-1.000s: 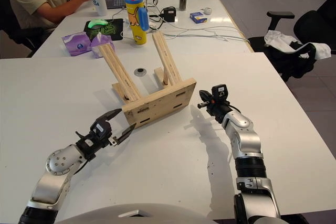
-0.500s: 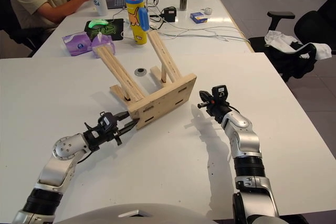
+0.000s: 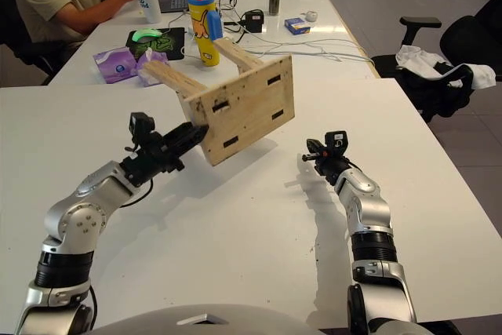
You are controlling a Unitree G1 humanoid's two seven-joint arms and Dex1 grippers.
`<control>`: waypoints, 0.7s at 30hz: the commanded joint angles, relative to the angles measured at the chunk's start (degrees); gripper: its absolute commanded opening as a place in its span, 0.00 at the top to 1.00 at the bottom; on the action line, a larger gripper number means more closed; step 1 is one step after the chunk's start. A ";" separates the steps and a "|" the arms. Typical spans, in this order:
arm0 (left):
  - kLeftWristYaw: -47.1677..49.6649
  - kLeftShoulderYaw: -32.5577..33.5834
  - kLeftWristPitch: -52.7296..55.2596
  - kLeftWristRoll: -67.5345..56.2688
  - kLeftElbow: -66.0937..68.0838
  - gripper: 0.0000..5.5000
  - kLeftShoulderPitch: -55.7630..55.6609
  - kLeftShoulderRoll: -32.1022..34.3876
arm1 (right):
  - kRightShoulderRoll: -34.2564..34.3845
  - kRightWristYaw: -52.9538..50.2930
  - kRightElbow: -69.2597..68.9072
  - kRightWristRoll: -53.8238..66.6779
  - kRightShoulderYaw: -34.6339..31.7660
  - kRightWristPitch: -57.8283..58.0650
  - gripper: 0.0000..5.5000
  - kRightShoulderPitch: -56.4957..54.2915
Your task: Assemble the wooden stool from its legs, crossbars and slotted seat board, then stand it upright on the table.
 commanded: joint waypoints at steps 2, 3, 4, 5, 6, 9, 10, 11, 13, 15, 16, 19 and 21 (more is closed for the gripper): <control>38.74 17.70 -11.94 -50.74 8.04 0.76 -41.50 -8.23 | 3.71 -6.91 4.82 -1.64 -0.03 3.83 1.00 -0.76; 40.75 19.09 -13.10 -49.18 9.59 0.76 -42.63 -8.03 | 3.75 -7.55 5.32 -1.89 -0.04 4.10 1.00 -1.06; 42.65 21.04 -15.19 -46.34 11.73 0.76 -43.02 -8.20 | 4.03 -8.29 5.65 -1.61 -0.50 4.41 1.00 -1.46; 45.19 22.53 -16.38 -43.48 13.58 0.76 -41.88 -8.03 | 4.11 -8.80 6.19 -1.80 -0.47 4.48 1.00 -2.00; 46.80 23.51 -16.92 -41.79 14.87 0.76 -40.69 -7.97 | 4.13 -9.22 6.59 -1.98 -0.40 4.56 1.00 -2.43; 51.69 25.74 -17.95 -37.84 18.05 0.76 -33.75 -9.86 | 4.36 -11.69 7.42 -1.72 -1.55 5.13 1.00 -3.76; 52.93 26.03 -17.53 -36.58 18.83 0.76 -31.54 -10.33 | 4.39 -12.29 7.67 -1.69 -1.61 5.47 1.00 -4.15; 53.77 26.45 -17.47 -35.23 19.63 0.76 -29.41 -10.92 | 4.23 -12.44 7.95 -1.93 -1.26 5.55 1.00 -4.51; 54.40 26.93 -16.47 -33.49 20.29 0.76 -25.79 -11.87 | 4.10 -12.80 8.56 -2.14 -0.86 5.77 1.00 -5.17; 54.68 27.00 -15.56 -32.12 19.98 0.76 -22.49 -13.38 | 3.94 -12.78 8.88 -2.45 -0.38 5.85 1.00 -5.65; 54.53 26.55 -14.69 -31.36 19.58 0.76 -20.70 -14.15 | 3.94 -12.66 8.99 -2.58 -0.19 5.97 1.00 -5.84; 54.02 25.56 -12.72 -30.05 17.65 0.76 -17.20 -15.61 | 3.85 -12.03 9.04 -3.33 0.52 6.09 1.00 -5.98; 52.74 25.11 -11.85 -28.89 15.77 0.76 -15.43 -15.86 | 3.88 -11.70 8.91 -3.59 0.76 6.14 1.00 -5.83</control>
